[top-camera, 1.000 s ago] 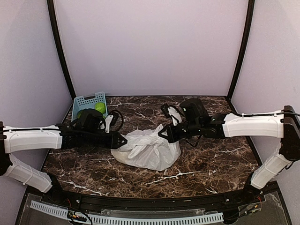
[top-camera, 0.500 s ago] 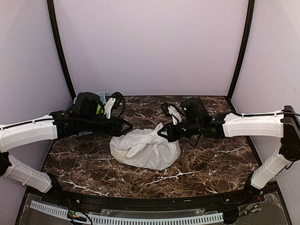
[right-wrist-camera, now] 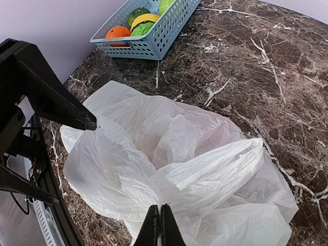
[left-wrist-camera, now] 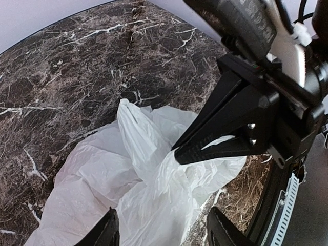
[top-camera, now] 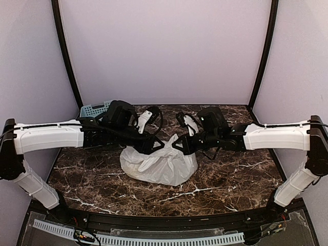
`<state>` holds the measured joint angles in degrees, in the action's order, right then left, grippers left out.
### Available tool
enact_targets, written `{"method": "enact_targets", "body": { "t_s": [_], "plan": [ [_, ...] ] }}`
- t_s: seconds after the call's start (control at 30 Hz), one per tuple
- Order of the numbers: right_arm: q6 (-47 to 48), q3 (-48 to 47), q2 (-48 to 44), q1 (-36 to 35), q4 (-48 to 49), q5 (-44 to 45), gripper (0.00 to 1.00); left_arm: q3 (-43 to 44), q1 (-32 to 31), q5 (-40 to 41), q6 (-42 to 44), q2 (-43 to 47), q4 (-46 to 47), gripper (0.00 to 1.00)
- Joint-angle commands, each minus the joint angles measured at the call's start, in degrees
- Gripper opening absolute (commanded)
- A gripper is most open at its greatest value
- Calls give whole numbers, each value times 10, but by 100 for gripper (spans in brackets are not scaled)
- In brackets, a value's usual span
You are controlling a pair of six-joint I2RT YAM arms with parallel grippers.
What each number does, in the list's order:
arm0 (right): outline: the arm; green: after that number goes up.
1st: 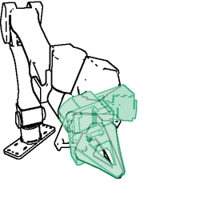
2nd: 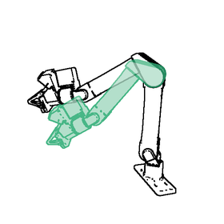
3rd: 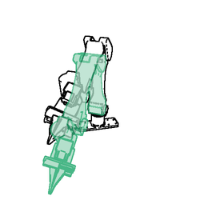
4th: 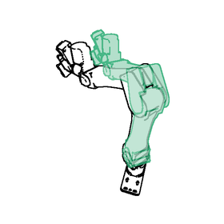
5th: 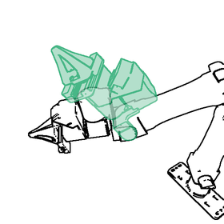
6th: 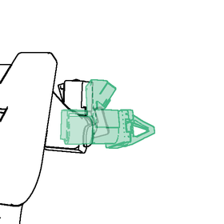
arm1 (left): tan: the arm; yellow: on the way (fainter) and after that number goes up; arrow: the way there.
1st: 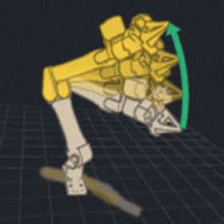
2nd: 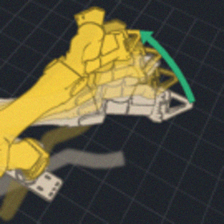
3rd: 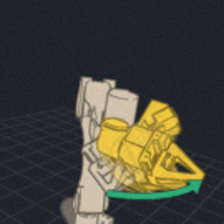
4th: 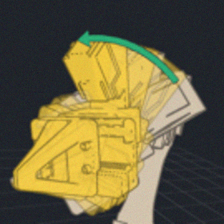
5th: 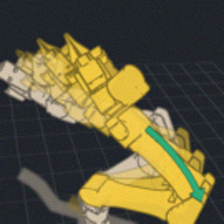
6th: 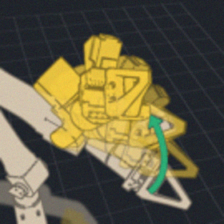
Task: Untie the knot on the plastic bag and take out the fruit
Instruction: Untie the bag handles from the takeout bag.
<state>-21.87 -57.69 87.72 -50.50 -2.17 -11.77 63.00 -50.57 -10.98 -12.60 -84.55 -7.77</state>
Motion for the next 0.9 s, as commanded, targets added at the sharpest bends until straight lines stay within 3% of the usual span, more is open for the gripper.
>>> {"method": "enact_targets", "body": {
  "t_s": [0.0, 0.17, 0.47, 0.87],
  "plan": [
    [-7, -3, -5, 4, 19, 4, 0, 25, -11, 30, 32, -11, -47, 57],
    [-9, -6, 2, 4, 19, -2, 0, 33, -26, 78, 46, -29, -82, 61],
    [-8, -13, 11, 4, 19, -7, 0, 30, -38, 79, 55, -39, -87, 70],
    [-7, -23, 20, 4, 19, -12, 0, 53, -50, 145, 84, -61, -116, 71]
  ]
}}
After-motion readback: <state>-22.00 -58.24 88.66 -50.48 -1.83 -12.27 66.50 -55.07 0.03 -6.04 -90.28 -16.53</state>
